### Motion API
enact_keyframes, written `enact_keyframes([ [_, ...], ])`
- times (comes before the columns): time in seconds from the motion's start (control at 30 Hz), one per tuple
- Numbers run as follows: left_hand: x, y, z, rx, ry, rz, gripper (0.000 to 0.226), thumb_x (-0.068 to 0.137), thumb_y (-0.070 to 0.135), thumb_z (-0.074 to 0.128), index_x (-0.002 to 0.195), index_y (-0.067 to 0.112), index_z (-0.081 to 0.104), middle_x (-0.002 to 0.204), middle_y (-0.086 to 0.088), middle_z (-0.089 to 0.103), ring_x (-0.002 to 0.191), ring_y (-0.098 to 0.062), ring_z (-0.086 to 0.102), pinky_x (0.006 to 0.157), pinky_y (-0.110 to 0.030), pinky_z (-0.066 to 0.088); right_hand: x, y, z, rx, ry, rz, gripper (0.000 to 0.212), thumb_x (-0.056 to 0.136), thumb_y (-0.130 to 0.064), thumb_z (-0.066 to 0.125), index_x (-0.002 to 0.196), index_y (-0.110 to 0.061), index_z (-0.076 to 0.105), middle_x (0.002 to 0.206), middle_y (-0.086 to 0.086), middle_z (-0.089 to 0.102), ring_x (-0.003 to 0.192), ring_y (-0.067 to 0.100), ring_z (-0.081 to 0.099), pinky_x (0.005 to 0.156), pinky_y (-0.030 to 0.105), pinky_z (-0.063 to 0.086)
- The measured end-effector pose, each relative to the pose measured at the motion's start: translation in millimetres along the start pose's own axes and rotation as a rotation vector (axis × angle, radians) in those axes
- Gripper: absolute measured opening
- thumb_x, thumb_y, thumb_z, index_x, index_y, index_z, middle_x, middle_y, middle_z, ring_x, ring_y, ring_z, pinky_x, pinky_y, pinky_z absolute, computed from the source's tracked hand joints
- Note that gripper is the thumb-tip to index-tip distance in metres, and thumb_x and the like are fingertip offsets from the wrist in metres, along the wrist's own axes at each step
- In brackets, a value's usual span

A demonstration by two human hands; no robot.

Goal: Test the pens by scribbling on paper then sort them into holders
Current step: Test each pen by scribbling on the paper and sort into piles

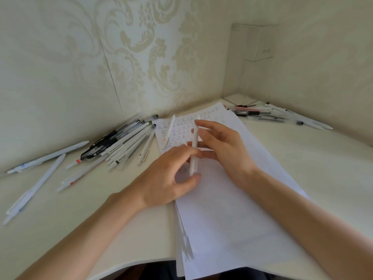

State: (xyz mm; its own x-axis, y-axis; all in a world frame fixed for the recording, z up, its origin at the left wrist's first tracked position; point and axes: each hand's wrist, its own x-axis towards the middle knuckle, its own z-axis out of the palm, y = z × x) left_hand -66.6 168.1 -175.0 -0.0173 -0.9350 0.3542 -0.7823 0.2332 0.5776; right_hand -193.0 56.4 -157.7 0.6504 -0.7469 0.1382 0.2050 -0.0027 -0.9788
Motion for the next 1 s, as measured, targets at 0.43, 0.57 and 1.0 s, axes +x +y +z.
enact_keyframes([
  [0.43,-5.9,-46.6,-40.8,0.573,0.437,-0.454,0.014,0.084,0.02,0.062,0.093,0.01,0.061,0.094,-0.015,0.059,0.089,-0.037,0.054,0.074,-0.042,0.042,15.6,2.1,-25.2,-0.343,0.137,-0.038,0.022,0.093,-0.014,0.053,0.099,-0.03,0.067,0.124,-0.002,0.058,0.098,0.01,0.061,0.089,0.032,0.052],
  [0.57,3.7,-30.6,-23.6,0.493,0.377,-0.29,0.018,0.083,0.02,0.064,0.099,0.011,0.061,0.105,-0.008,0.054,0.1,-0.03,0.053,0.084,-0.041,0.042,24.8,-6.3,-49.1,-0.783,0.255,-0.116,0.022,0.093,-0.012,0.048,0.102,-0.021,0.065,0.119,-0.004,0.057,0.094,0.005,0.057,0.073,0.019,0.047],
  [1.0,27.2,-5.7,25.0,0.321,-0.036,-0.088,0.08,0.071,0.07,0.013,0.135,0.032,0.043,0.145,0.019,0.033,0.133,0.001,0.026,0.103,-0.01,0.009,88.5,4.1,-139.9,-1.405,0.29,-0.075,0.038,0.098,-0.014,0.037,0.135,-0.013,0.048,0.132,0.013,0.054,0.122,0.032,0.042,0.1,0.038,0.034],
])
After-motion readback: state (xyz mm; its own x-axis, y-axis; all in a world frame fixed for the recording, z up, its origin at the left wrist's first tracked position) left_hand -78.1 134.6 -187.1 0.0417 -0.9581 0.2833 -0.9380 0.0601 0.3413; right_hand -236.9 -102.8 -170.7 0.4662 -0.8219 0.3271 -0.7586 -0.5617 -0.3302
